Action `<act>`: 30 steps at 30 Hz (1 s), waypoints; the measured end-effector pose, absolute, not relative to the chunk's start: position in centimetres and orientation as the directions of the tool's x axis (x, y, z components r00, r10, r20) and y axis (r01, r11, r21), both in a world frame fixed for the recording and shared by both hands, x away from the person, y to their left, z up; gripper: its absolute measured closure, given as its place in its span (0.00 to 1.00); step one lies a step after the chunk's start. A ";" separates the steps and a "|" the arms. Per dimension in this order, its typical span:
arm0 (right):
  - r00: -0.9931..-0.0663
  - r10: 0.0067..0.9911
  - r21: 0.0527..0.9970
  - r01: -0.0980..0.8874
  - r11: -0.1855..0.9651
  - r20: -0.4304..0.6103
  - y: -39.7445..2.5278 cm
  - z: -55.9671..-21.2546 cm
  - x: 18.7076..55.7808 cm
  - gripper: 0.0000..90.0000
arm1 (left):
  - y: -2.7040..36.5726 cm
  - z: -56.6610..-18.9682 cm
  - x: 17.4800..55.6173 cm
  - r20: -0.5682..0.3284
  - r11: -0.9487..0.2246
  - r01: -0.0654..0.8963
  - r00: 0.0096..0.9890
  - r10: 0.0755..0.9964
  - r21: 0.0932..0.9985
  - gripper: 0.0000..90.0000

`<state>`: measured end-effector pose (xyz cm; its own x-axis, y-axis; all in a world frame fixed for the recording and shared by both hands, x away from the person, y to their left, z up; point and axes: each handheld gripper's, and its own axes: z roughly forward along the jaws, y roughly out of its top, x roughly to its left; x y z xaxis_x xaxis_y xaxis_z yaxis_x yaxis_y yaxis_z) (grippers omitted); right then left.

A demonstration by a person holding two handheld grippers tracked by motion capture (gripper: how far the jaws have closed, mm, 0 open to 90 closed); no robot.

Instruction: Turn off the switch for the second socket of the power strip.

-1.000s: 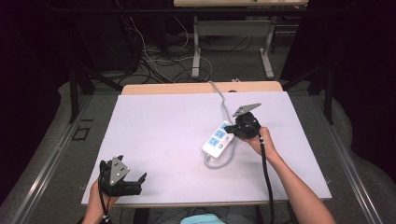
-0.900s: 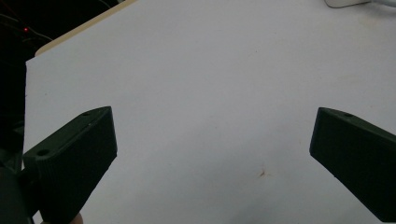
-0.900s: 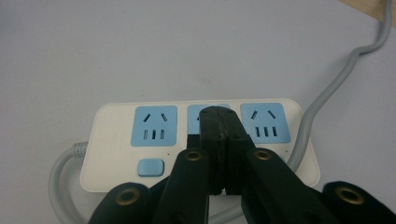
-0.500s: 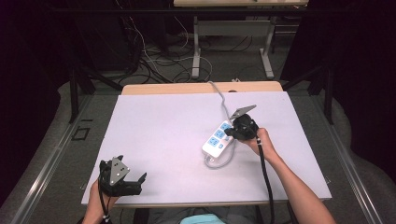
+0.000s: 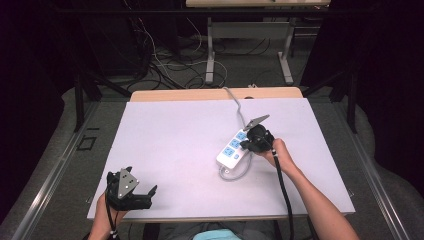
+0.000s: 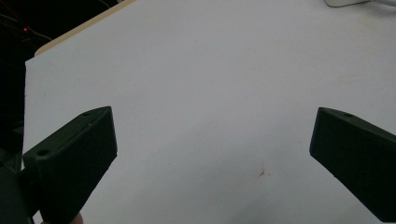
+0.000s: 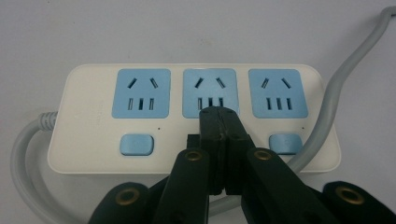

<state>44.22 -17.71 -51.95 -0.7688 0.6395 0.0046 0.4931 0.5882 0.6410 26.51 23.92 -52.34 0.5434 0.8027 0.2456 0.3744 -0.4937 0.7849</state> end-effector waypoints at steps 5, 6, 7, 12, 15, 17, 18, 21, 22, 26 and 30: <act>-0.769 0.639 0.639 0.488 0.595 -0.007 -17.7 -52.0 44.3 1.00 | 23.9 -52.3 26.5 0.245 -0.495 0.378 0.543 0.803 0.783 0.01; -0.767 0.642 0.642 0.488 0.592 -0.008 -17.7 -52.0 44.3 1.00 | 23.9 -52.3 26.5 0.245 -0.495 0.376 0.545 0.802 0.783 0.01; -0.770 0.638 0.642 0.488 0.591 -0.003 -17.7 -52.1 44.3 1.00 | 23.9 -52.3 26.5 0.244 -0.493 0.377 0.543 0.804 0.784 0.01; -0.761 0.648 0.653 0.485 0.582 -0.012 -17.6 -52.3 44.3 1.00 | 23.9 -52.3 26.5 0.246 -0.497 0.378 0.545 0.801 0.782 0.01; -0.774 0.633 0.648 0.476 0.594 -0.012 -17.7 -52.2 44.5 1.00 | 23.9 -52.3 26.5 0.249 -0.499 0.376 0.546 0.800 0.781 0.01; -0.768 0.641 0.644 0.500 0.579 0.020 -17.9 -52.2 44.5 1.00 | 23.9 -52.3 26.5 0.247 -0.497 0.377 0.545 0.801 0.782 0.01; -0.763 0.646 0.643 0.508 0.573 0.026 -18.0 -52.2 44.5 1.00 | 23.9 -52.3 26.6 0.247 -0.498 0.377 0.546 0.801 0.781 0.01; -0.764 0.644 0.631 0.518 0.578 0.037 -18.1 -52.2 44.5 1.00 | 23.8 -52.4 26.6 0.252 -0.499 0.373 0.543 0.801 0.782 0.01; -0.761 0.648 0.642 0.507 0.575 0.020 -18.0 -52.2 44.4 1.00 | 23.8 -52.4 26.6 0.253 -0.500 0.373 0.543 0.801 0.782 0.01; -0.753 0.657 0.650 0.515 0.559 0.032 -18.0 -52.3 44.4 1.00 | 23.8 -52.4 26.6 0.250 -0.497 0.374 0.542 0.802 0.783 0.01; -0.746 0.665 0.650 0.530 0.545 0.051 -18.0 -52.4 44.3 1.00 | 23.8 -52.4 26.6 0.251 -0.498 0.373 0.542 0.802 0.783 0.01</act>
